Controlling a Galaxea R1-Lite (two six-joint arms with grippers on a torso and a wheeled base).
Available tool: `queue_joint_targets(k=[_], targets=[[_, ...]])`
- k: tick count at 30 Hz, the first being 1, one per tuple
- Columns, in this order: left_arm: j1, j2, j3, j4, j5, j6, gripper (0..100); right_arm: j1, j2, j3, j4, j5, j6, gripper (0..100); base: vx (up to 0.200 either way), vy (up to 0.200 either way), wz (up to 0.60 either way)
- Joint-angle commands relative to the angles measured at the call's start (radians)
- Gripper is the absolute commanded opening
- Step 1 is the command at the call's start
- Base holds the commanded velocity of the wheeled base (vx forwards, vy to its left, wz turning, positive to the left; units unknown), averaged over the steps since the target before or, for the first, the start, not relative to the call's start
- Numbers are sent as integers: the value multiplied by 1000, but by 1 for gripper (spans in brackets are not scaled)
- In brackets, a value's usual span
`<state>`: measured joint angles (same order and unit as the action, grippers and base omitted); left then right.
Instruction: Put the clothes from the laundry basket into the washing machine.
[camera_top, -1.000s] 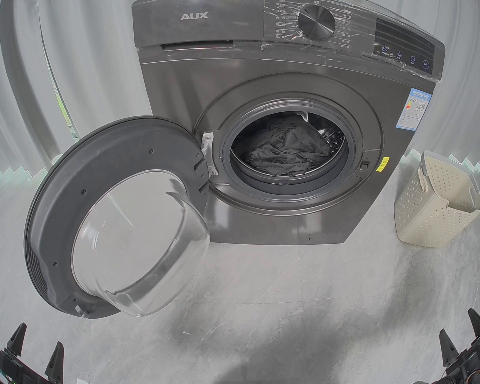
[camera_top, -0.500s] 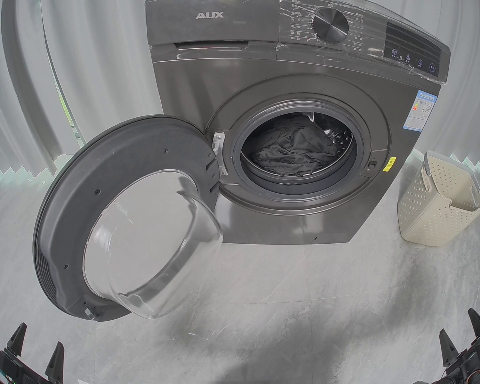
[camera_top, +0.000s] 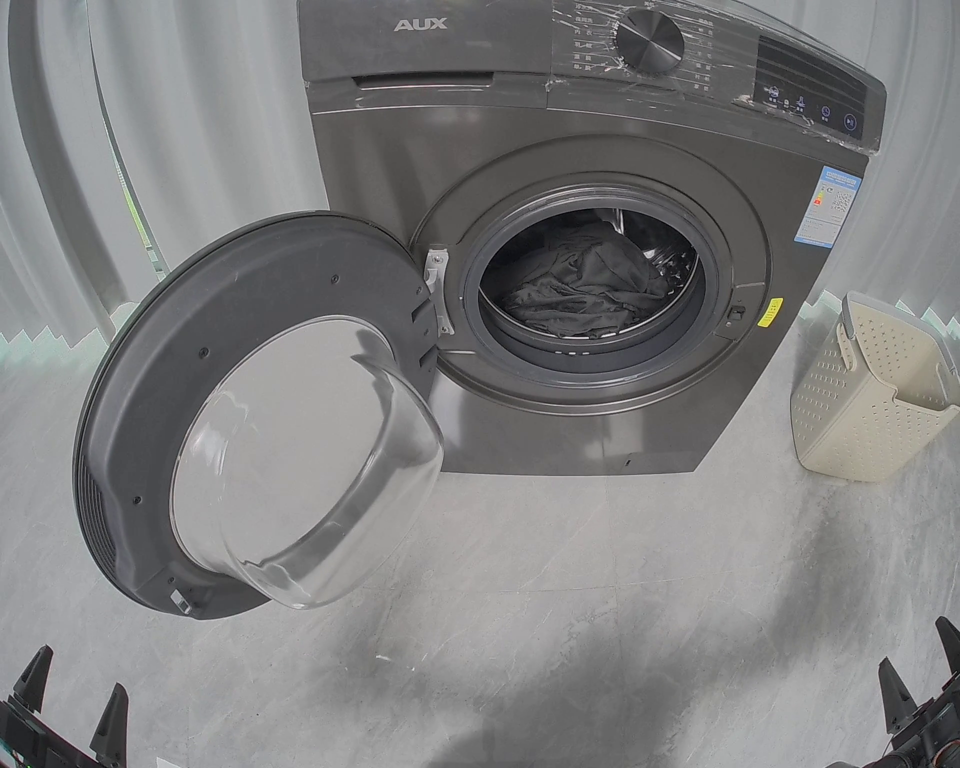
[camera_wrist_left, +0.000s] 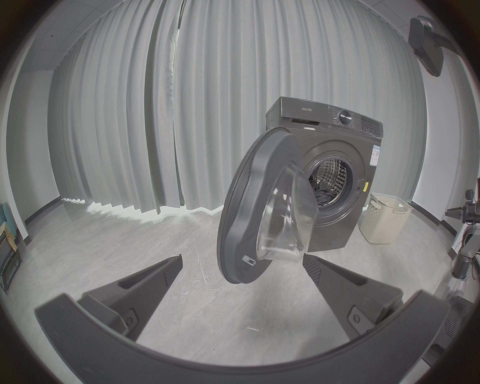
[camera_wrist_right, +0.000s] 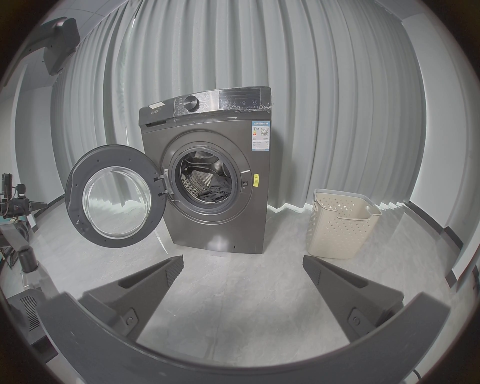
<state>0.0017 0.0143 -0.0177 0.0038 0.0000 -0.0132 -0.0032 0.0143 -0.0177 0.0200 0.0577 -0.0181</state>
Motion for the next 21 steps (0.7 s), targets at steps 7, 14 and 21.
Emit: queue_joint_targets(k=[7, 14, 21], targets=[[0, -8, 16, -1, 2, -1, 100, 2, -14, 10, 0, 1, 0, 100, 0, 143, 0], [1, -8, 16, -1, 5, 7, 100, 2, -14, 10, 0, 1, 0, 100, 0, 114, 0], [3, -10, 18, -2, 5, 29, 100, 2, -14, 10, 0, 1, 1, 100, 0, 0, 0]])
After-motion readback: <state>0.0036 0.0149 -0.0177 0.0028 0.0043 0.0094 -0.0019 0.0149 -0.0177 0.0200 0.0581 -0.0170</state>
